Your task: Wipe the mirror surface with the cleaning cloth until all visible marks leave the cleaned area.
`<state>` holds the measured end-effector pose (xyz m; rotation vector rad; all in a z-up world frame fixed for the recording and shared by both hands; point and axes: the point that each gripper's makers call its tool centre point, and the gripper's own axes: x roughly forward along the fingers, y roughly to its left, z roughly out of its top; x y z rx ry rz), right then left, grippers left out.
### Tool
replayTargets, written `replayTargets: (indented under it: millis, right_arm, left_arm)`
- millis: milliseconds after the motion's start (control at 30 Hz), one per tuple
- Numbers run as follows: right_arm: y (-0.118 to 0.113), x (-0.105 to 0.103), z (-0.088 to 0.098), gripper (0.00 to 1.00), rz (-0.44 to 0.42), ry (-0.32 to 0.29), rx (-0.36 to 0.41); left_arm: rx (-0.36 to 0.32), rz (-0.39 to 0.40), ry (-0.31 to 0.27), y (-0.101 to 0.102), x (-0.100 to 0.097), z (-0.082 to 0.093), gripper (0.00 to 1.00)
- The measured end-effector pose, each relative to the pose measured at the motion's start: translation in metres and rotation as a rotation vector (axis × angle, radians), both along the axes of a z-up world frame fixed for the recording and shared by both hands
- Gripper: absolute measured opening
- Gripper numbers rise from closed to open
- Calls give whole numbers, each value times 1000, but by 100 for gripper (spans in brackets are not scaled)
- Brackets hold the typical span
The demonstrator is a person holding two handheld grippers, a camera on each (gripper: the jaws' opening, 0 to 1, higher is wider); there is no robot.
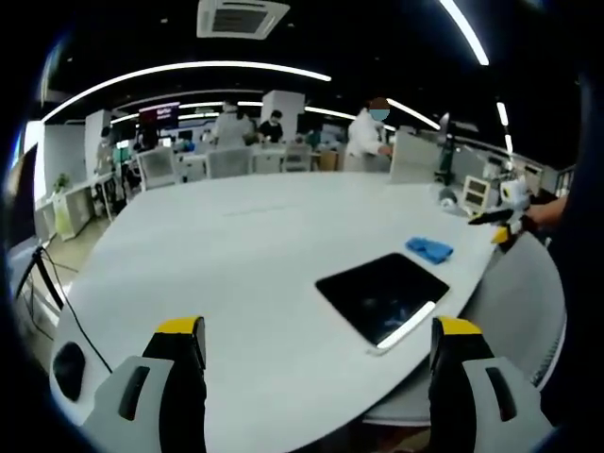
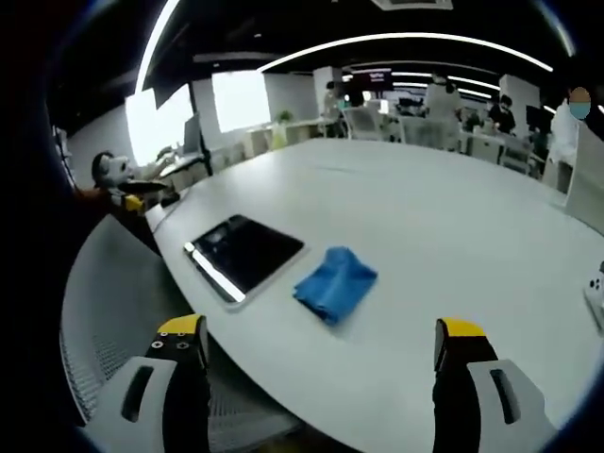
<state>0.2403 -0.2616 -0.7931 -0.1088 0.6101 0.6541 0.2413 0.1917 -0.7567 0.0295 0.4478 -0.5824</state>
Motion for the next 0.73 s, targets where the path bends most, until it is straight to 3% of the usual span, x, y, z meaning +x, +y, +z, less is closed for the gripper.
replayTargets:
  millis: [733]
  right_arm:
    - [8, 0, 2, 100, -29, -10, 25]
  left_arm:
    - [-6, 21, -10, 5, 3, 5, 100]
